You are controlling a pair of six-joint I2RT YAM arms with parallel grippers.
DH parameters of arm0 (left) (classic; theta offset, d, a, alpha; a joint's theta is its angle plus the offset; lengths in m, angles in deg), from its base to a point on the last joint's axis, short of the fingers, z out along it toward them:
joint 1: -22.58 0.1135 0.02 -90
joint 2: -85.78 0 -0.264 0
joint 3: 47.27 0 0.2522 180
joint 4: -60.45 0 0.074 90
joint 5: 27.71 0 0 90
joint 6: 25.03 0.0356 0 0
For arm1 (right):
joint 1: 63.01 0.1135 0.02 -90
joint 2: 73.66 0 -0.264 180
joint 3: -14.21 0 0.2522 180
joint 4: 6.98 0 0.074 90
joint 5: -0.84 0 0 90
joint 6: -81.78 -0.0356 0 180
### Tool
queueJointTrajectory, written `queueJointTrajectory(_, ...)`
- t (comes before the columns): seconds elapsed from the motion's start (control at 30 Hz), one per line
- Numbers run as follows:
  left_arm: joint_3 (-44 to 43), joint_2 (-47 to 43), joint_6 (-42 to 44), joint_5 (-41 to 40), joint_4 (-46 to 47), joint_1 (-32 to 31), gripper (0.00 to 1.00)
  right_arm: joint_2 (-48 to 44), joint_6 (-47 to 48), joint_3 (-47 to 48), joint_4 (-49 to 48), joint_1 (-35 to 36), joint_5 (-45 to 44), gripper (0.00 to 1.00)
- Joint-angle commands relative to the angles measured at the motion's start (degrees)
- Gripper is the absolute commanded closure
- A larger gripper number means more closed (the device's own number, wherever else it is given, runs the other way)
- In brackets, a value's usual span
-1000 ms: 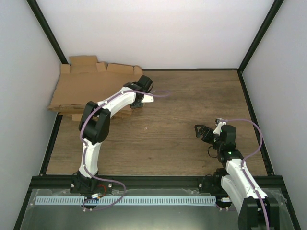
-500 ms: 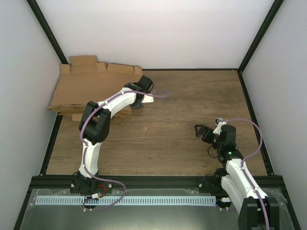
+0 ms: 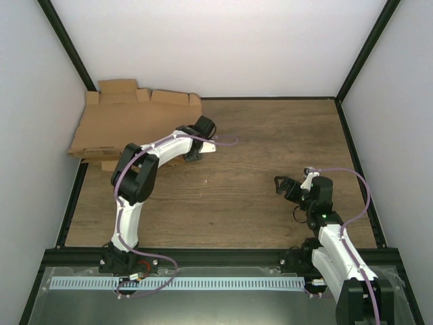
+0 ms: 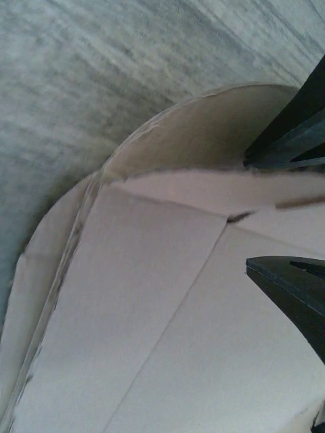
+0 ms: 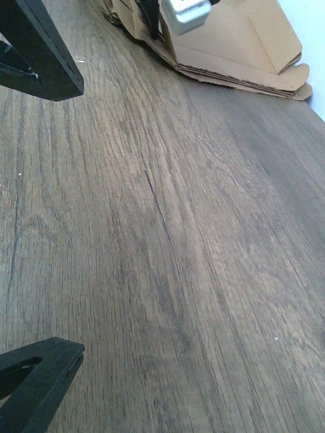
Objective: Fold the paper box
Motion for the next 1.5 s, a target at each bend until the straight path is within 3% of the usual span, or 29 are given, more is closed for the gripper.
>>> queueJointTrajectory(0.0, 2.07, -0.36, -0.16, 1.1, 2.27, -0.68, 0.62, -0.18, -0.52, 2.6, -0.02, 0.46, -0.71, 0.0)
queueJointTrajectory(0.13, 1.93, 0.14, -0.31, 1.26, 2.27, -0.73, 0.72, -0.23, -0.48, 2.6, -0.02, 0.46, -0.57, 0.0)
queueJointTrajectory(0.33, -0.64, 0.66, -1.06, 1.78, -0.54, -0.73, 0.96, -0.18, -0.48, 2.6, 0.0, 0.46, -0.66, 0.0)
queueJointTrajectory(0.63, -2.45, -3.4, -4.06, -0.93, -1.07, -0.72, 0.96, -0.2, -0.48, 2.6, -0.03, 0.48, -0.58, 0.0)
queueJointTrajectory(1.03, -4.21, -14.71, -3.66, -16.32, 7.07, 0.04, 0.96, -0.47, -0.52, 2.55, 0.08, 0.46, -0.53, 0.0)
queueJointTrajectory(1.27, -15.14, -19.06, -2.1, -26.21, 10.86, 0.59, 0.96, -0.68, -0.62, 2.49, 0.09, 0.46, -0.56, 0.0)
queueJointTrajectory(1.47, -24.78, -22.82, 5.99, -29.72, 15.59, 0.59, 0.96, -0.73, -0.61, 2.42, 0.11, 0.46, -0.56, 0.0)
